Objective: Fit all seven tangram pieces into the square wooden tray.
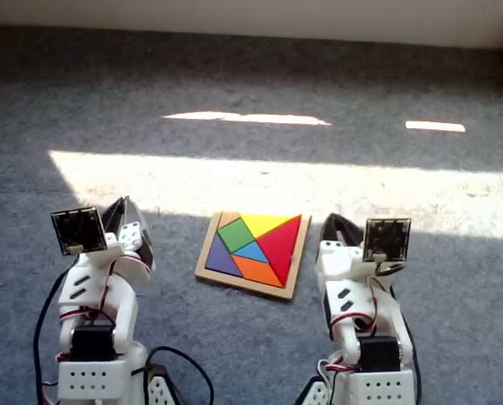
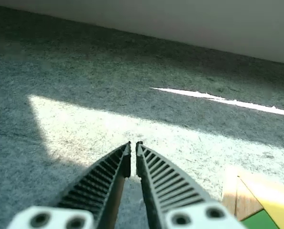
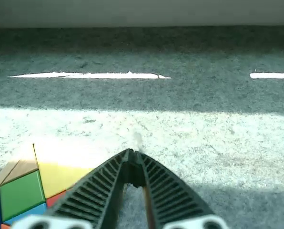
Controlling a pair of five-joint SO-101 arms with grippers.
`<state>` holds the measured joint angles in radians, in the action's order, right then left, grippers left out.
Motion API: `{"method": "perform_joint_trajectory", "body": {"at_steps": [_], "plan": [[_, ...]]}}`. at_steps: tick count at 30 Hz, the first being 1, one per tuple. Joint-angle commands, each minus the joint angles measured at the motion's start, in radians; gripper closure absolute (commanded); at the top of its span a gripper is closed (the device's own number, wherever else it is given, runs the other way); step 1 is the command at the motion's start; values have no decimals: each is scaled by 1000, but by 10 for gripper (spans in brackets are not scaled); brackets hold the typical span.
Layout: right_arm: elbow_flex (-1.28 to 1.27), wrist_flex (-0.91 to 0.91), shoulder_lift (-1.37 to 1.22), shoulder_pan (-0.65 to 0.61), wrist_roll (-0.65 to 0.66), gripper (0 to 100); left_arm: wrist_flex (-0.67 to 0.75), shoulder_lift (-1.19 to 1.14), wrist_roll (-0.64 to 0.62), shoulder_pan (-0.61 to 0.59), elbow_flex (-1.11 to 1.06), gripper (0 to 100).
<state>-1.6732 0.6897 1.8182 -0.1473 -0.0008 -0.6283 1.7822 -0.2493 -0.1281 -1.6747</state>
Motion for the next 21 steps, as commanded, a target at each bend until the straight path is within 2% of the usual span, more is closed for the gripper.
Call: {"method": "perform_joint_trajectory", "body": {"at_steps": [1, 4, 8, 11, 21], "plan": [[-147, 22, 2, 35, 3, 992, -46, 36, 3, -88, -21, 954], [-147, 84, 2, 62, 3, 992, -141, 38, 18, -105, -21, 954], [-147, 223, -1, 64, 3, 992, -249, 38, 184, -101, -21, 955], [-147, 317, -1, 64, 3, 992, -318, 38, 262, -101, -21, 957], [-147, 549, 4, 79, 8, 992, -661, 38, 333, -107, -21, 957]]}}
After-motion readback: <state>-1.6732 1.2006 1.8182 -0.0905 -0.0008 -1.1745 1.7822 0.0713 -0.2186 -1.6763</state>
